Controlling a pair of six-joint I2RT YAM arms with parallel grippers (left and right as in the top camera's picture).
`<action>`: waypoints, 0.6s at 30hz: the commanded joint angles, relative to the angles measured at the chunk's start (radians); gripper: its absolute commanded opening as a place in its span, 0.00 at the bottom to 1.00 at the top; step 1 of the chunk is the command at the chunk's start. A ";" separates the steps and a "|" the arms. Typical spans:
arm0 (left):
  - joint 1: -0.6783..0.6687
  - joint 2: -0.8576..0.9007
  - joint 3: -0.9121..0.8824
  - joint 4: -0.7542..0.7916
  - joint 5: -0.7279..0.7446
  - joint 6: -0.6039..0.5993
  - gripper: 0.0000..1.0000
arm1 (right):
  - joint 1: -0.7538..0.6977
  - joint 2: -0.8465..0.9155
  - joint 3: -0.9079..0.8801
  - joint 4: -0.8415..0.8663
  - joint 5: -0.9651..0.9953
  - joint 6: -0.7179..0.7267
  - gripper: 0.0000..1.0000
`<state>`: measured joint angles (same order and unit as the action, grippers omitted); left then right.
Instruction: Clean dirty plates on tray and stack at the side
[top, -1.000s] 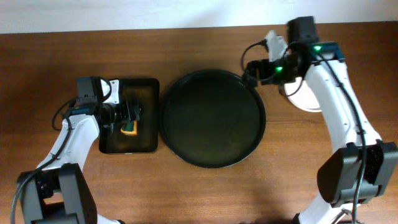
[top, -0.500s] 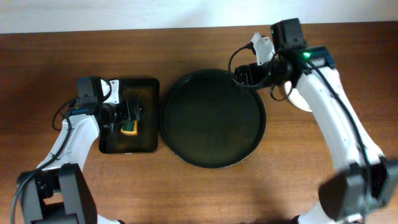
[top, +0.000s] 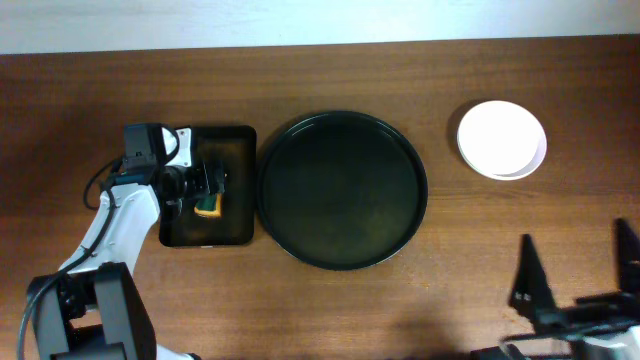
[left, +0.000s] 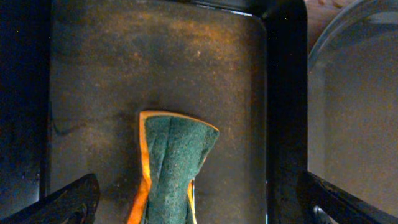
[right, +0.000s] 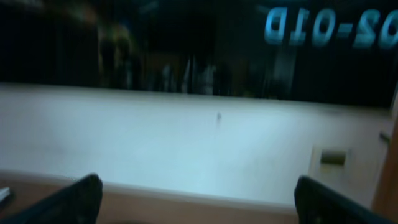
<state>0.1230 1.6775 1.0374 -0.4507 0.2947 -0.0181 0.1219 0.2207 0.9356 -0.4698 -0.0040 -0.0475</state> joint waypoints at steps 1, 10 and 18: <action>0.005 0.001 -0.003 0.002 -0.003 0.012 0.99 | -0.006 -0.164 -0.343 0.260 0.006 0.000 0.99; 0.005 0.001 -0.003 0.002 -0.003 0.012 0.99 | -0.006 -0.217 -0.912 0.800 -0.056 0.000 0.99; 0.005 0.001 -0.003 0.002 -0.003 0.012 0.99 | -0.005 -0.215 -0.930 0.405 -0.086 -0.001 0.99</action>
<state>0.1230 1.6775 1.0374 -0.4503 0.2947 -0.0181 0.1200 0.0109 0.0128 -0.0315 -0.0811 -0.0490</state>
